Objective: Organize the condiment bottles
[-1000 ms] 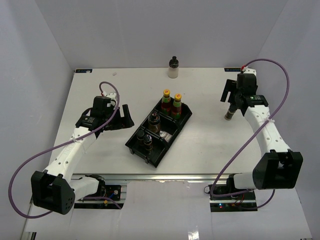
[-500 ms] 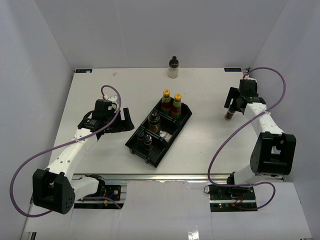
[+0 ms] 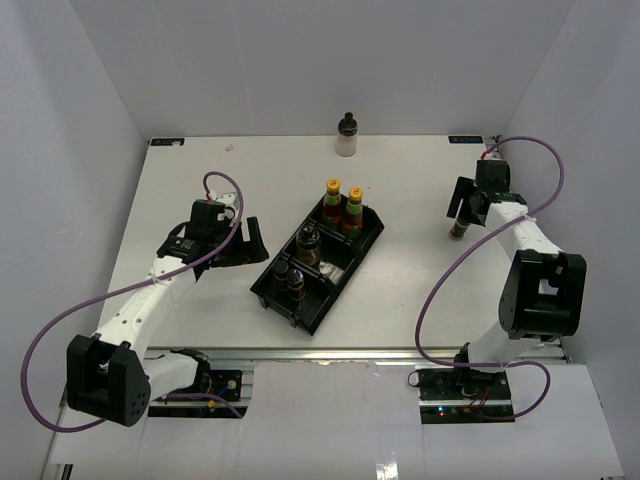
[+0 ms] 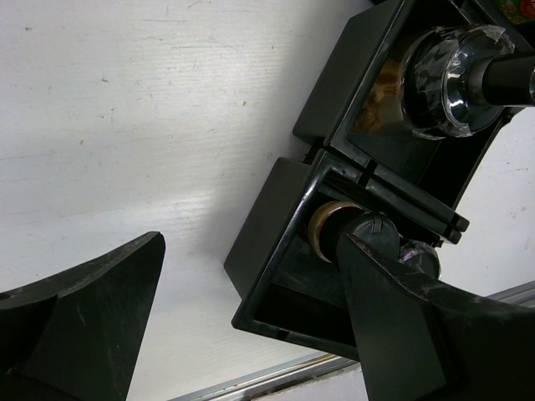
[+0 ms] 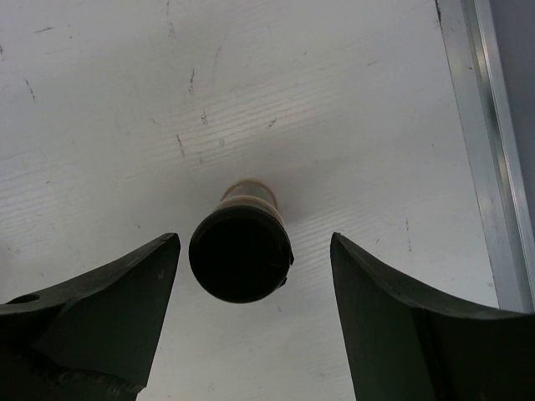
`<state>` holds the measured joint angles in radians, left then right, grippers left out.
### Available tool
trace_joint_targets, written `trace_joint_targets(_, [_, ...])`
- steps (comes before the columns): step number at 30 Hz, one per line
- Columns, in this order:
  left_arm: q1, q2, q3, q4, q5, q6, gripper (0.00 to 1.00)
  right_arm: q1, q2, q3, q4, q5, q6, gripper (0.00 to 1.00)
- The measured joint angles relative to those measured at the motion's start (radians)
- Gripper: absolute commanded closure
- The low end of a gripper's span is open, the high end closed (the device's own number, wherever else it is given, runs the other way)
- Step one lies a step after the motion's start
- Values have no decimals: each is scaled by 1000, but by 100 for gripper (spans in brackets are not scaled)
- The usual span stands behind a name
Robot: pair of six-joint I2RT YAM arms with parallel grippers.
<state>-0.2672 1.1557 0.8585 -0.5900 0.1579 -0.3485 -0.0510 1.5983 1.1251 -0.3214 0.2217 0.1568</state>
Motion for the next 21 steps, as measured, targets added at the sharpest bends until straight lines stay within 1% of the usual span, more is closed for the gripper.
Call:
trace_joint_targets(2, [0,0,0,0,0,0,4,0,21,5,4,-5,0,30])
trace_joint_targets(6, [0,0,0,0,-1,0,4,0,38,5,8,-15,-2,50])
trace_joint_targets(14, [0,8,0,-1,-1,0,4,0,38,6,8,-23,-10,85])
trace_joint_targets(15, [0,9,0,-1,-2,0,4,1,37,8,4,-28,-11,88])
trace_joint_targets(18, [0,9,0,0,-4,0,4,23,22,11,-20,-34,-16,91])
trace_joint_targets(21, [0,11,0,0,-4,0,4,90,-32,11,-55,-30,-28,92])
